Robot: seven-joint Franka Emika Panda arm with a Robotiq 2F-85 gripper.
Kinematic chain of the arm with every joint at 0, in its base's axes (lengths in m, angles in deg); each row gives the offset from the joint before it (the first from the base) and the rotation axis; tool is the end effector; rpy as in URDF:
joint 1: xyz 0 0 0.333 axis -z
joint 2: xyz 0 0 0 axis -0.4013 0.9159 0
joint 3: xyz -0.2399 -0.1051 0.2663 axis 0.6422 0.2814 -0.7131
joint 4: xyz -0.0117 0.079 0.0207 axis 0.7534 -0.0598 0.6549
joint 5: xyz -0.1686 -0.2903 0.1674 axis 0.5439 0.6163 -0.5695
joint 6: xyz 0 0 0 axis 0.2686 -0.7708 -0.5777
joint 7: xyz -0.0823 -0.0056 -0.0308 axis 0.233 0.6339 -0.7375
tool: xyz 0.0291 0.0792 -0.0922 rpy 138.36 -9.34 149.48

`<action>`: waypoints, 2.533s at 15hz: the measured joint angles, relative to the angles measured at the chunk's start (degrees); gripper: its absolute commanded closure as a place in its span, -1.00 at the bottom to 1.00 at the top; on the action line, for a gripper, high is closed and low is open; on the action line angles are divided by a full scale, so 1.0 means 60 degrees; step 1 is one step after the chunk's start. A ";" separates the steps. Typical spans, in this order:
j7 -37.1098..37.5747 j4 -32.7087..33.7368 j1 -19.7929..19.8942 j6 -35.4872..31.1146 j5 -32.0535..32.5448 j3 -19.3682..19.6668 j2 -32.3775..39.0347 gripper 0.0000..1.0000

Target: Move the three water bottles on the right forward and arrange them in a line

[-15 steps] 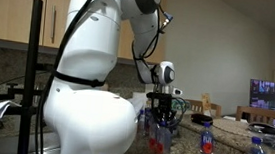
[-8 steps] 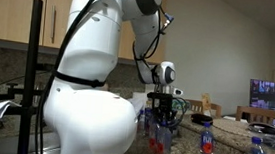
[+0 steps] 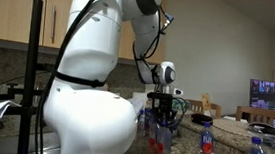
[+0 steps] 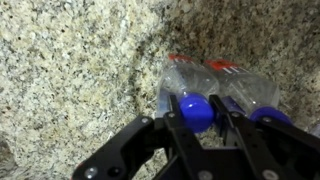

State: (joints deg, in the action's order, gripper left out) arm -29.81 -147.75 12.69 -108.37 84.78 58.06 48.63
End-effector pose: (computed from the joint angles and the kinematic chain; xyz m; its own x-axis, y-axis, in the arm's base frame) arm 0.4898 0.1948 0.4007 0.9899 0.1408 -0.0173 0.1411 -0.9898 0.0216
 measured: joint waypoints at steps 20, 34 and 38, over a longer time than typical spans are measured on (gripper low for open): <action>-0.0017 -0.0004 0.0015 -0.0007 -0.0324 0.0065 0.0224 -1.00; -0.0013 0.0693 0.0135 0.1945 0.0481 0.0180 -0.2403 -1.00; -0.0716 0.0892 0.0747 0.2414 0.0622 0.0817 -0.2700 -1.00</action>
State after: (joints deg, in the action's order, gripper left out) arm -34.10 -142.40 17.17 -93.88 88.51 62.96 32.44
